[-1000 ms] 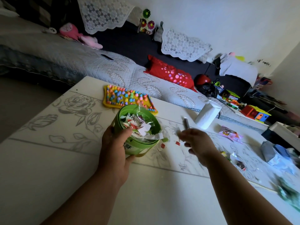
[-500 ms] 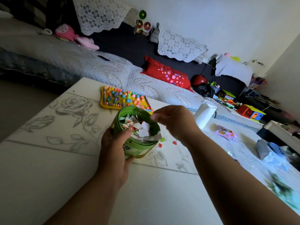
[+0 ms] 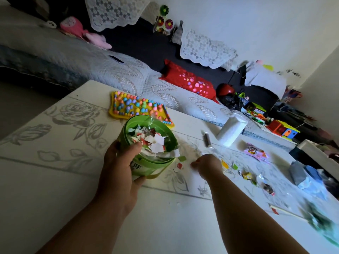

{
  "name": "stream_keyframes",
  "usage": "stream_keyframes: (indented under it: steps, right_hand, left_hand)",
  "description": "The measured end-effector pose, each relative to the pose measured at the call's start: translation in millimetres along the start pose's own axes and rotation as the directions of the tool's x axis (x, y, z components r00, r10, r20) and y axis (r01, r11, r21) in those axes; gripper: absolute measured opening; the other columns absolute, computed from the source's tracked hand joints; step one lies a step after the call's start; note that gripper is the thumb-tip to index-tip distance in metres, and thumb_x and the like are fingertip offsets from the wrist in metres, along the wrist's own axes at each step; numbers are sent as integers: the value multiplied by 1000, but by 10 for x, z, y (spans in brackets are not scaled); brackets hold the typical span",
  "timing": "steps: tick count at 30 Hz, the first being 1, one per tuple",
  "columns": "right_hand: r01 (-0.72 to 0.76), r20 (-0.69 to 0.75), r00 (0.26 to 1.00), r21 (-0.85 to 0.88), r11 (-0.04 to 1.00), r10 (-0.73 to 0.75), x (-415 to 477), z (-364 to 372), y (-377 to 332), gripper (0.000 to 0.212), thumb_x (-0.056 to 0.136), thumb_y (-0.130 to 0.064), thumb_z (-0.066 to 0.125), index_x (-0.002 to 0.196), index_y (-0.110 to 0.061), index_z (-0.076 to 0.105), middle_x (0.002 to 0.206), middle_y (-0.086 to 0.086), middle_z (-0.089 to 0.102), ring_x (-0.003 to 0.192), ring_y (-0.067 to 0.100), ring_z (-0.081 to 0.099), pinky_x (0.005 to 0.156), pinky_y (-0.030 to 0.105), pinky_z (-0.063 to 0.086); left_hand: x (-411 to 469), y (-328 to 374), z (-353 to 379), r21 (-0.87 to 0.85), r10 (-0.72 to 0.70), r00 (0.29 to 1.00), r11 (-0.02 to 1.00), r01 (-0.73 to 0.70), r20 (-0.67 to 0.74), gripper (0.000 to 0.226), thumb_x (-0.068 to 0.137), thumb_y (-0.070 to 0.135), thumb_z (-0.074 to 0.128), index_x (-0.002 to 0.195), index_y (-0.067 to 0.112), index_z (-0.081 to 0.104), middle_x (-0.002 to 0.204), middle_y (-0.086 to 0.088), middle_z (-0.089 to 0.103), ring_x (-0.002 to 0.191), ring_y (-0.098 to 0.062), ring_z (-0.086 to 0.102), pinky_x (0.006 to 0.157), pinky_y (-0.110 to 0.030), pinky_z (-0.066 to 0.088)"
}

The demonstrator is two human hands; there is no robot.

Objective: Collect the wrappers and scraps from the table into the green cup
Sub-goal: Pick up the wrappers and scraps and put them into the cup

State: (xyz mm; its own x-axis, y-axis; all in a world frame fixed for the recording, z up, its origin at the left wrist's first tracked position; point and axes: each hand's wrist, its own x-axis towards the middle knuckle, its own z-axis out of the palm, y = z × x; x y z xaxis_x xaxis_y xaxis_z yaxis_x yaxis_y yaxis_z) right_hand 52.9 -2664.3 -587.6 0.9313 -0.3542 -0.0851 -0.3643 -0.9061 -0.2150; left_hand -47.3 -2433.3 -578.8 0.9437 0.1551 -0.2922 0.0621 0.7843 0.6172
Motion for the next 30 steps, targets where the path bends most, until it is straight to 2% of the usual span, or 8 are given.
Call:
stream_keyframes:
  steps: [2, 6, 12, 18, 21, 26, 28, 30]
  right_hand:
    - [-51, 23, 999, 84, 995, 50, 55, -22, 1, 27, 80, -31, 66, 92, -8, 73, 74, 5, 64, 67, 19, 59, 58, 19, 42]
    - [-37, 64, 997, 10, 999, 36, 177, -45, -24, 40, 75, -38, 74, 96, -5, 70, 88, 13, 72, 85, 27, 68, 80, 31, 55]
    - [-31, 117, 993, -37, 999, 35, 159, -72, -113, 24, 76, -27, 72, 84, -6, 62, 65, 10, 57, 64, 26, 59, 68, 28, 49]
    - [11, 39, 999, -101, 995, -8, 125, -55, -89, 31, 79, -32, 72, 99, -8, 68, 76, 3, 63, 78, 21, 63, 55, 22, 44]
    - [10, 64, 998, -10, 1000, -9, 137, -53, -49, 33, 79, -32, 73, 107, -15, 69, 92, 4, 70, 87, 22, 66, 76, 27, 53]
    - [-3, 99, 995, -74, 997, 10, 150, -61, -54, 47, 75, -43, 73, 101, -4, 68, 76, 10, 62, 75, 27, 63, 78, 30, 53]
    - [39, 92, 995, 41, 998, -43, 123, -79, -76, 35, 77, -36, 74, 93, -5, 70, 69, 7, 61, 63, 22, 59, 71, 30, 54]
    - [31, 155, 984, 324, 946, -85, 63, -85, -129, 23, 78, -21, 75, 97, -9, 69, 65, 5, 60, 54, 15, 53, 56, 25, 51]
  left_hand:
    - [15, 19, -21, 0, 0, 1000, 1000, 0, 5, 45, 88, 21, 66, 130, 36, 61, 128, 3, 67, 119, -27, 62, 97, -55, 50]
    - [30, 46, -26, 3, -1, 1000, 1000, 1, 3, 43, 89, 22, 65, 130, 36, 61, 129, 3, 67, 120, -28, 61, 88, -48, 52]
    - [-5, 40, -10, 11, 3, 1000, 1000, -3, 9, 45, 89, 21, 64, 132, 36, 59, 130, 3, 66, 120, -28, 61, 95, -52, 50]
    - [-36, 65, -4, 3, 3, 1000, 1000, -3, -8, 45, 87, 22, 67, 130, 36, 60, 129, 4, 65, 120, -27, 60, 99, -57, 48]
    - [-53, 72, 13, 3, 4, 1000, 1000, -4, -8, 46, 87, 22, 67, 131, 36, 60, 129, 4, 65, 119, -27, 59, 99, -57, 48]
    - [-47, 81, 17, 7, 2, 1000, 1000, -2, -17, 47, 88, 22, 67, 132, 36, 59, 129, 3, 64, 120, -27, 59, 98, -57, 49]
    - [-46, 86, 19, 2, 2, 1000, 1000, -2, -16, 47, 88, 22, 66, 133, 35, 58, 128, 3, 65, 119, -27, 59, 99, -58, 48]
    - [-54, 83, 22, 0, -2, 1000, 1000, 2, -14, 46, 88, 21, 66, 132, 35, 59, 126, 4, 66, 117, -27, 60, 99, -57, 48]
